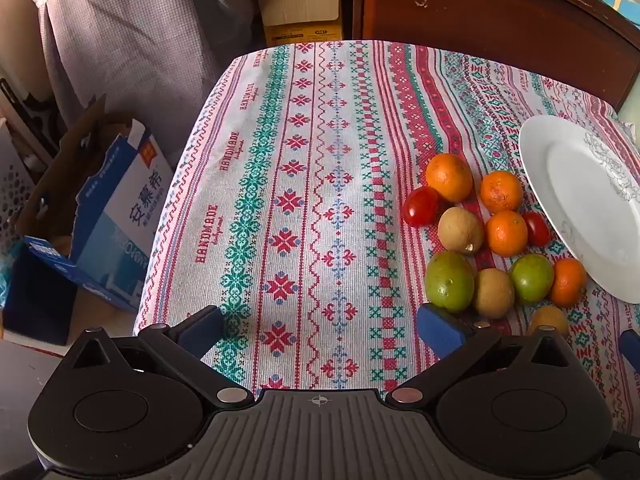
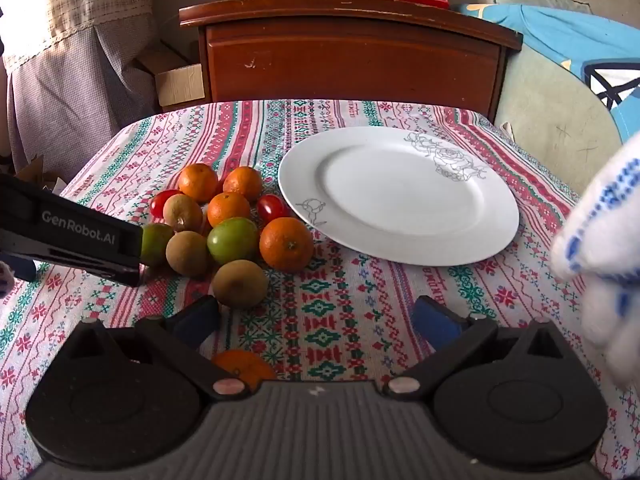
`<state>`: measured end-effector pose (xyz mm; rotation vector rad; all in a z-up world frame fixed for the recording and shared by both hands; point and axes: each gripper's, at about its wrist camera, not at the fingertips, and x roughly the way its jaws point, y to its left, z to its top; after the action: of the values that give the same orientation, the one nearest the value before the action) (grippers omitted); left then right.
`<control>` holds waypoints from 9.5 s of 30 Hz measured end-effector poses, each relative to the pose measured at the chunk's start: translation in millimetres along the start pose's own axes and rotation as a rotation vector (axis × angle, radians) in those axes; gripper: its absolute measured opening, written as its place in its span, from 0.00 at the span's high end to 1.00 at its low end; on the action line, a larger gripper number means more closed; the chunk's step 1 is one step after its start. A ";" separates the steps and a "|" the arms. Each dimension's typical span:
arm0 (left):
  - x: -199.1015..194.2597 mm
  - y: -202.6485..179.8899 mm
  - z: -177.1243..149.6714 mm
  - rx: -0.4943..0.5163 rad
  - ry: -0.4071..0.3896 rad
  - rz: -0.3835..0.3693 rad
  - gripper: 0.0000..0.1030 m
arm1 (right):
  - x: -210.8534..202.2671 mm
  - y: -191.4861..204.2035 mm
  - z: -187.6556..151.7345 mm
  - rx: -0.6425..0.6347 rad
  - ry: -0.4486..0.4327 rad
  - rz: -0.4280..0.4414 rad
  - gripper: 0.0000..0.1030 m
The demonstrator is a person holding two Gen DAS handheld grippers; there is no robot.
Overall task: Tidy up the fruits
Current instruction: 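Move the left tool toward the green lime while the right tool approaches a tangerine, then close the left tool on the green lime while the right tool grasps the tangerine, then carry both fruits over the white plate and open both tools to release them, then withdraw both open tools from the plate back toward the fruit cluster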
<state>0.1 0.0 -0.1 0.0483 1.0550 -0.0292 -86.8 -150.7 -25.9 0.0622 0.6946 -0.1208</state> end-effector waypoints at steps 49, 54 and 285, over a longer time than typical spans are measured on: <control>-4.1 1.4 1.0 0.067 0.077 -0.030 0.00 | 19.9 1.1 43.6 -0.059 0.439 0.048 0.01; -7.6 0.3 -1.1 0.058 0.083 -0.024 0.00 | 22.4 2.5 45.3 -0.047 0.436 0.030 0.01; -54.0 -39.7 -35.1 0.089 -0.198 -0.262 0.57 | -3.4 -76.0 40.2 0.101 0.115 0.404 0.65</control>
<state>-58.9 -37.6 28.6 -0.0128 0.8563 -0.3124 -73.9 -229.7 5.9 0.3062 0.7775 0.2371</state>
